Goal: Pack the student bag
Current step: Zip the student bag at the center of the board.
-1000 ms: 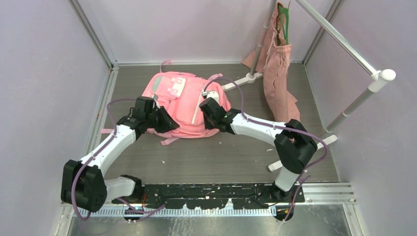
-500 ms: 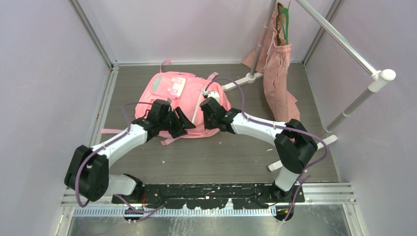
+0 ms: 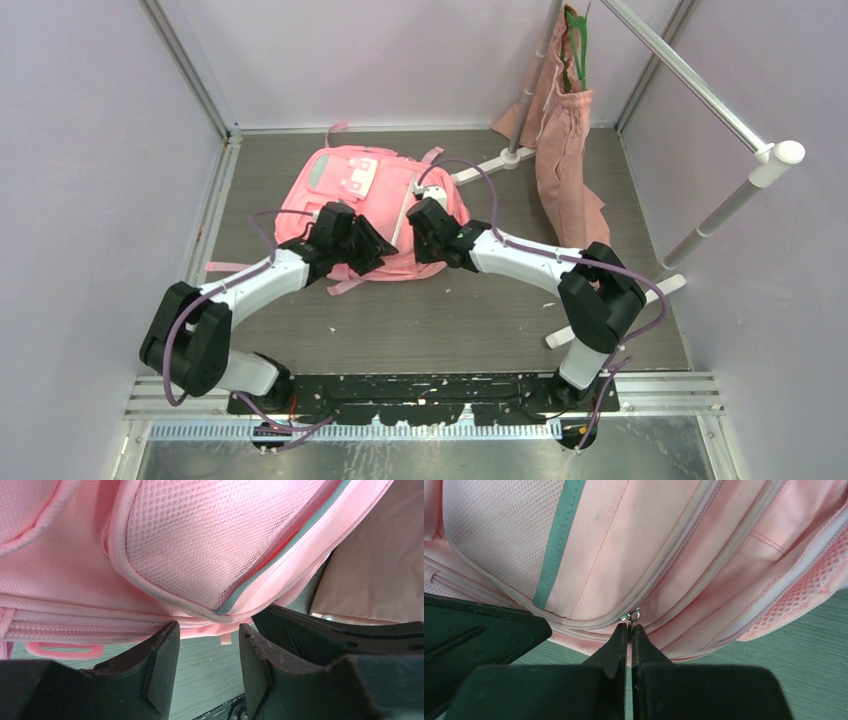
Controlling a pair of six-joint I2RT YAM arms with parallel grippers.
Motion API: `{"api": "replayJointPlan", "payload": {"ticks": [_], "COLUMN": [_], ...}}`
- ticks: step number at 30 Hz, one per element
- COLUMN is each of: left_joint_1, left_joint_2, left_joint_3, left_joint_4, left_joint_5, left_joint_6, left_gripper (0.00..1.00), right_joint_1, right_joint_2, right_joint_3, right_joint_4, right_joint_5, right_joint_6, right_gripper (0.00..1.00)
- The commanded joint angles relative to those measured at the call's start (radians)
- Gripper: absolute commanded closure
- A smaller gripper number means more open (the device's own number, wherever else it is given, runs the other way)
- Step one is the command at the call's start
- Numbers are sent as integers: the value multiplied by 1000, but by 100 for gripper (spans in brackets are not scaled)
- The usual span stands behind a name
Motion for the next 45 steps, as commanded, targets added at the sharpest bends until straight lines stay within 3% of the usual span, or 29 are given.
{"api": "replayJointPlan", "payload": {"ticks": [1,12,14,19,20,27,36,45], "left_joint_1": [-2,-2,-2,-2,-2,-1,16,139], "left_joint_2": [6,124,134,141,144,138,12,-170], "left_joint_3": [48,66,74,97,99,89,108,86], "left_joint_4": [38,69,69,76,73,125,-104,-276], "left_joint_5": [-54,-77,-81,-51,-44,114,185,195], "left_joint_6": [2,-53,-51,-19,-15,54,225,361], "left_gripper": [52,57,64,97,100,100,100,100], "right_joint_1": [7,10,10,10,9,10,-12,-101], "right_joint_2": [-65,-73,-75,-88,-92,-124,-138,-178], "right_joint_3": [15,9,7,-4,-9,-45,-52,-61], "right_joint_4": [39,51,49,46,47,23,-23,-11], "right_joint_5": [-13,-24,-24,-23,-21,32,126,98], "right_joint_6": [17,31,33,32,29,-9,-97,-128], "right_gripper": [99,99,99,99,99,99,99,99]}}
